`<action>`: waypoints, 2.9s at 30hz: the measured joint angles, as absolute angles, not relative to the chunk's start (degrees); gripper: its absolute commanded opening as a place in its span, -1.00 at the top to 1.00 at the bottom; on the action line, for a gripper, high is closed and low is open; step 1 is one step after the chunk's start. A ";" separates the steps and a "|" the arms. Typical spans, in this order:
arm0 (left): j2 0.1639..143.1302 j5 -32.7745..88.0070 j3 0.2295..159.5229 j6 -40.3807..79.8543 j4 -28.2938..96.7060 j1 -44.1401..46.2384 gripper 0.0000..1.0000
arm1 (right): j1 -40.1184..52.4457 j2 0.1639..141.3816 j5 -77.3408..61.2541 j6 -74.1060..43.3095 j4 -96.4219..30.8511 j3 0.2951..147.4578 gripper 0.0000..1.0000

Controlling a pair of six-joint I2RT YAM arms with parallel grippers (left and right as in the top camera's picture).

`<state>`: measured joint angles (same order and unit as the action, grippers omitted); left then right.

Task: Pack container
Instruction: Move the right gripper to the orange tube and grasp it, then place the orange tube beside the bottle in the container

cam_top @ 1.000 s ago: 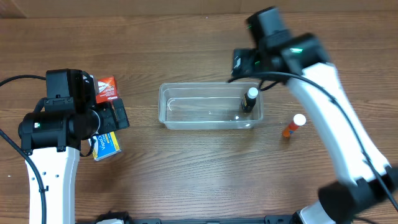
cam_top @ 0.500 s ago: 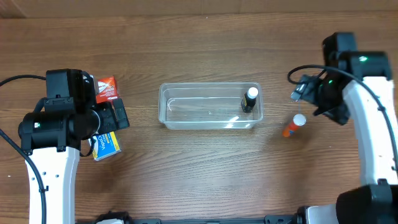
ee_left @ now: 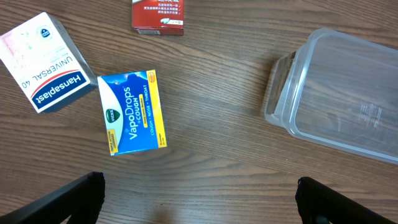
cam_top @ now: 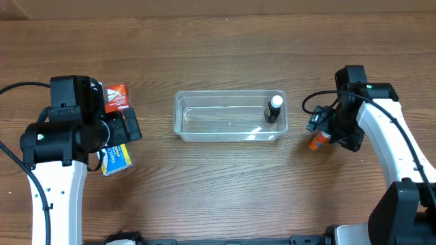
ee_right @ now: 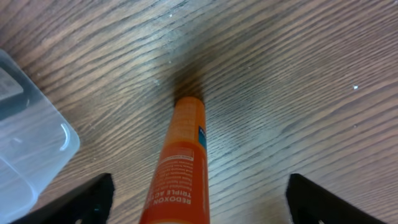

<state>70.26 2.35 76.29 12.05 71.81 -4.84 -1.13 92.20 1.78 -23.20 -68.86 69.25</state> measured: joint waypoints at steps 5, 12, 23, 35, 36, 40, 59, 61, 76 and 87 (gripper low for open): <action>70.26 2.35 76.29 12.05 71.81 -4.84 -1.00 | -1.13 92.20 1.45 -22.50 -68.71 69.19 -0.29; 70.26 2.35 76.29 12.05 71.81 -4.84 -1.00 | -1.13 92.20 1.39 -22.31 -68.18 69.19 0.17; 70.26 2.35 76.29 12.05 71.81 -4.84 -1.00 | -1.13 92.20 1.30 -20.95 -67.13 69.19 0.67; 70.26 2.35 76.36 12.05 71.83 -4.84 -1.00 | 11.84 89.14 2.07 -15.53 -77.10 98.80 0.82; 70.26 2.35 76.36 12.05 71.81 -4.84 -1.00 | 14.09 87.96 1.98 -15.35 -77.23 99.81 0.82; 70.26 2.35 76.36 12.05 71.83 -4.84 -1.00 | 18.94 87.00 2.02 -16.53 -78.70 99.26 0.84; 70.26 2.35 76.36 12.05 71.61 -4.84 -1.00 | 20.67 91.05 2.37 -18.65 -59.75 73.95 0.78; 70.26 2.35 76.36 12.05 71.61 -4.84 -1.00 | 20.67 91.26 2.37 -18.65 -59.53 73.60 0.60; 70.26 2.35 76.36 12.05 71.66 -4.84 -1.00 | 20.67 93.41 2.39 -19.05 -59.29 73.47 -0.27; 70.26 2.35 76.36 12.05 71.37 -4.84 -1.00 | 20.03 87.42 2.24 -14.02 -62.63 89.78 -1.00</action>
